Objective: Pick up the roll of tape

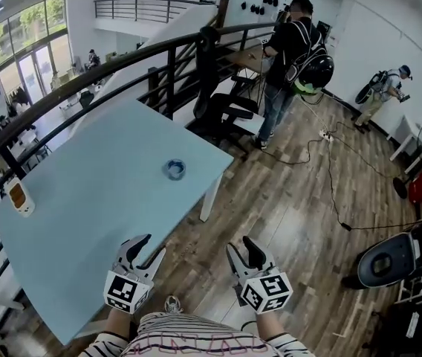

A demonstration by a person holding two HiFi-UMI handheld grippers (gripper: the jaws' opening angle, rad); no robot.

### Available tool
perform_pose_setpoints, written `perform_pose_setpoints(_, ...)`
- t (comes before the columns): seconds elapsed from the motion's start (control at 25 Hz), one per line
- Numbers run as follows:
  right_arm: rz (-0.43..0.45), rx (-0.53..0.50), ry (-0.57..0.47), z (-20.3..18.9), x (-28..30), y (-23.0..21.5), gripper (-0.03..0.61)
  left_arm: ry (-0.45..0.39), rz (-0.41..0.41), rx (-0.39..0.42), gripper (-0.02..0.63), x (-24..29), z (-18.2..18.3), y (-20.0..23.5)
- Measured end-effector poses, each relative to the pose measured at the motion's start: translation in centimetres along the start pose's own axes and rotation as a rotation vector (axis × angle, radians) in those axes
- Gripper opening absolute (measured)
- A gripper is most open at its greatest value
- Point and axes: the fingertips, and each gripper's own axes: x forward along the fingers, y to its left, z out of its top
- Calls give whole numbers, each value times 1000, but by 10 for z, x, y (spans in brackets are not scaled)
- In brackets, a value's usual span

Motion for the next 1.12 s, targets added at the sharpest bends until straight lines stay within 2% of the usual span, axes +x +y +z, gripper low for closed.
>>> perform_pose_setpoints(0.32,-64,28,-7,9,46,3,187,10,-81,27,153,32,-2,53)
perform_pose_setpoints(0.64,-26,1,49,3,101,-6,187,48,-76,-6,153,62,-24,82)
perform_pose_setpoints(0.92,116,-59,106,8,173,-19,187,52,66,-35,154,80,-26,119)
perform_pose_setpoints(1.12,240,-134,143,14,215,-15,187,51,205,-51,155,70,-22,134)
